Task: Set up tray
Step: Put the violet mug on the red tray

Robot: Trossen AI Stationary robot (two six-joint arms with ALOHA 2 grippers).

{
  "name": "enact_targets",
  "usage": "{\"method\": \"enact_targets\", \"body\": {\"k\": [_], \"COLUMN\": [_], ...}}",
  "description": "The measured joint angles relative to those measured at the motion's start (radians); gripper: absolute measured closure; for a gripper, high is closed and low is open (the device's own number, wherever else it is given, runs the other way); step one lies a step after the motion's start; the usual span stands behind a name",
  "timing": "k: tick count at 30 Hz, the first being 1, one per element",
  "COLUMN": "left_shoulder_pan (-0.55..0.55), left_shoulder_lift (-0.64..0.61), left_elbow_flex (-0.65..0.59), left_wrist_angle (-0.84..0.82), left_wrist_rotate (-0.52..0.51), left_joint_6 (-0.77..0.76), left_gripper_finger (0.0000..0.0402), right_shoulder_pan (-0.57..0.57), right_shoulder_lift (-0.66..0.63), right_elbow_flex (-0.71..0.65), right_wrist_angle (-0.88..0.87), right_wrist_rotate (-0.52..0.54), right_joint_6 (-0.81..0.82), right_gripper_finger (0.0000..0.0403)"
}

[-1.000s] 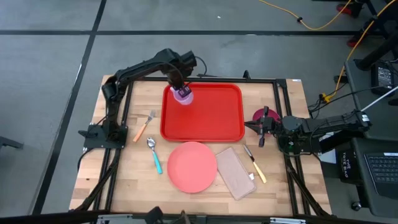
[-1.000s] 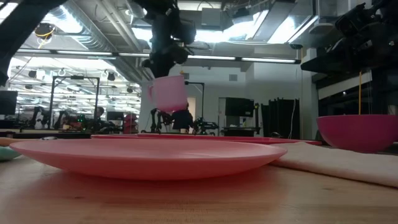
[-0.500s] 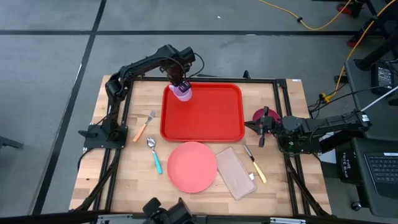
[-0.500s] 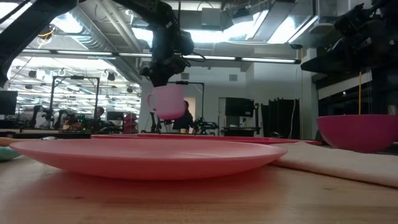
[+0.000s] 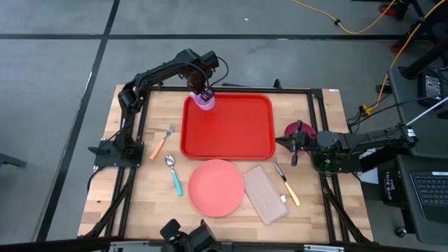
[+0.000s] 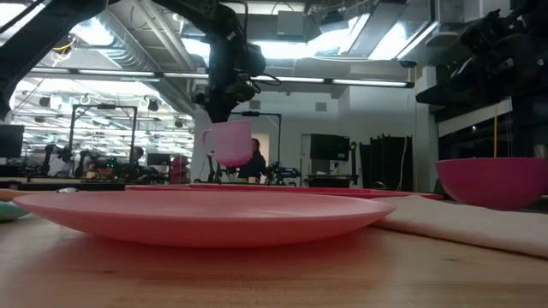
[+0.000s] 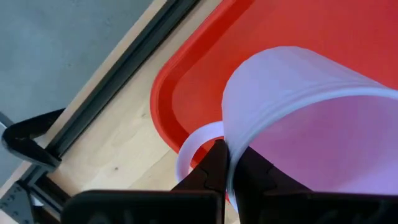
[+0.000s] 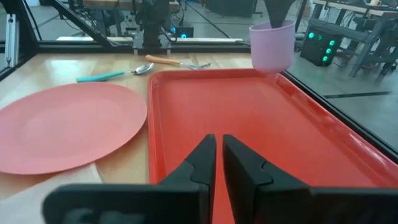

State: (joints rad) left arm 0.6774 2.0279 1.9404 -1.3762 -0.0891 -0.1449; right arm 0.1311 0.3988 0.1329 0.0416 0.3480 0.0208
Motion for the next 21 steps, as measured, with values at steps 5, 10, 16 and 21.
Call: {"method": "enact_targets", "body": {"k": [5, 10, 16, 21], "left_shoulder_pan": [0.019, 0.042, 0.045, 0.045], "left_shoulder_lift": [0.055, 0.098, 0.115, 0.115], "left_elbow_flex": [0.000, 0.000, 0.000, 0.000], "left_wrist_angle": [-0.006, 0.018, 0.015, 0.015], "left_wrist_rotate": [0.051, 0.083, 0.048, 0.028], "left_joint_6": [0.011, 0.013, -0.006, -0.027], "left_gripper_finger": [0.0399, 0.0399, 0.0399, 0.0399], "right_shoulder_pan": [0.000, 0.000, 0.000, 0.000], "right_shoulder_lift": [0.000, 0.000, 0.000, 0.000], "right_elbow_flex": [0.000, 0.000, 0.000, 0.000], "right_wrist_angle": [-0.011, -0.012, -0.023, -0.030], "right_wrist_rotate": [0.000, 0.000, 0.000, 0.000], "right_joint_6": [0.000, 0.000, 0.000, -0.001], "right_gripper_finger": [0.0368, 0.0368, 0.0368, 0.0368]}}
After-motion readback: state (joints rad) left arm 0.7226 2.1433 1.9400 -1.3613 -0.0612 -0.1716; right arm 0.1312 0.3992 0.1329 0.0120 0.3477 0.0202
